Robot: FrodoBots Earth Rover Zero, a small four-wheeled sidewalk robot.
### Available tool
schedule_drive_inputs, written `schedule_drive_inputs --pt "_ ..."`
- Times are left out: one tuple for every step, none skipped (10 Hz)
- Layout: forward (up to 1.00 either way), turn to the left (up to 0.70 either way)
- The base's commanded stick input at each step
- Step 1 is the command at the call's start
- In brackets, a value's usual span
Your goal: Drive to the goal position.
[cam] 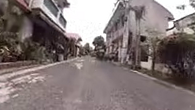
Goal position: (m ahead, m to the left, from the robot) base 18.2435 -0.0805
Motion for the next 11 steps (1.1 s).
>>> schedule_drive_inputs --pt "1.00 0.00" --pt "1.00 0.00" --pt "1.00 0.00" --pt "1.00 0.00" --pt "1.00 0.00" --pt "1.00 0.00" --pt "1.00 0.00" --pt "1.00 0.00" --pt "1.00 0.00" --pt "1.00 0.00" --pt "1.00 0.00"
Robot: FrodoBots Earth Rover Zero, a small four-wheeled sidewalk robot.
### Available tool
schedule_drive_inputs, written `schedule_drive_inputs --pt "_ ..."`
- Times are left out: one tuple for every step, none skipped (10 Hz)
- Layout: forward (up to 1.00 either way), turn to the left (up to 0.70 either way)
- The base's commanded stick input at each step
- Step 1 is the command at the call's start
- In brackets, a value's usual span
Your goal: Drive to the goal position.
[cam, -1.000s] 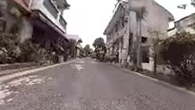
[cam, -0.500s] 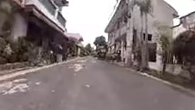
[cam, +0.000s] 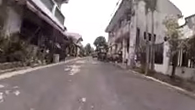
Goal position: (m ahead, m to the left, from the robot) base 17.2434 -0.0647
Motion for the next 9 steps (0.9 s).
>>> schedule_drive_inputs --pt "1.00 0.00" --pt "1.00 0.00" --pt "1.00 0.00" --pt "1.00 0.00" --pt "1.00 0.00" --pt "1.00 0.00" --pt "1.00 0.00" --pt "1.00 0.00" --pt "1.00 0.00"
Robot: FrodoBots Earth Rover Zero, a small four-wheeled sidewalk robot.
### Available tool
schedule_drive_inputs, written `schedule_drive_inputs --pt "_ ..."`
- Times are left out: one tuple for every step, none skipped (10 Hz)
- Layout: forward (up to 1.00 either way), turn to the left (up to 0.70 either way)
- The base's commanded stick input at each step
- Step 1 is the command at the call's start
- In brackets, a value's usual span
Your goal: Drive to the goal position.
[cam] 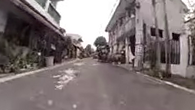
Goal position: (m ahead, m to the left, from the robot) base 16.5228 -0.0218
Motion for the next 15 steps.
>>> schedule_drive_inputs --pt "1.00 0.00" --pt "1.00 0.00" --pt "1.00 0.00" --pt "1.00 0.00" --pt "1.00 0.00" --pt "1.00 0.00" --pt "1.00 0.00" --pt "1.00 0.00" --pt "1.00 0.00" --pt "1.00 0.00" --pt "1.00 0.00" --pt "1.00 0.00" --pt "1.00 0.00" --pt "1.00 0.00" --pt "1.00 0.00"
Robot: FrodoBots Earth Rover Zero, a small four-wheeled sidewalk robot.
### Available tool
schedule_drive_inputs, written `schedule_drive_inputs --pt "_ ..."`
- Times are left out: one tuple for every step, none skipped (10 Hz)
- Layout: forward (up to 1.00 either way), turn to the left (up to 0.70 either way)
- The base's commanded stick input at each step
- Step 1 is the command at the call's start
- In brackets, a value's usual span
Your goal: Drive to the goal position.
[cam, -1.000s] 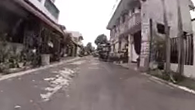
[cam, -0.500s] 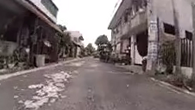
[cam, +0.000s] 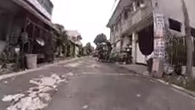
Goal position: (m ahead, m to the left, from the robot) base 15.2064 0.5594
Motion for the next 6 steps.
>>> schedule_drive_inputs --pt "1.00 0.00" --pt "1.00 0.10" --pt "1.00 0.29" --pt "1.00 0.07" --pt "1.00 0.00" --pt "1.00 0.00"
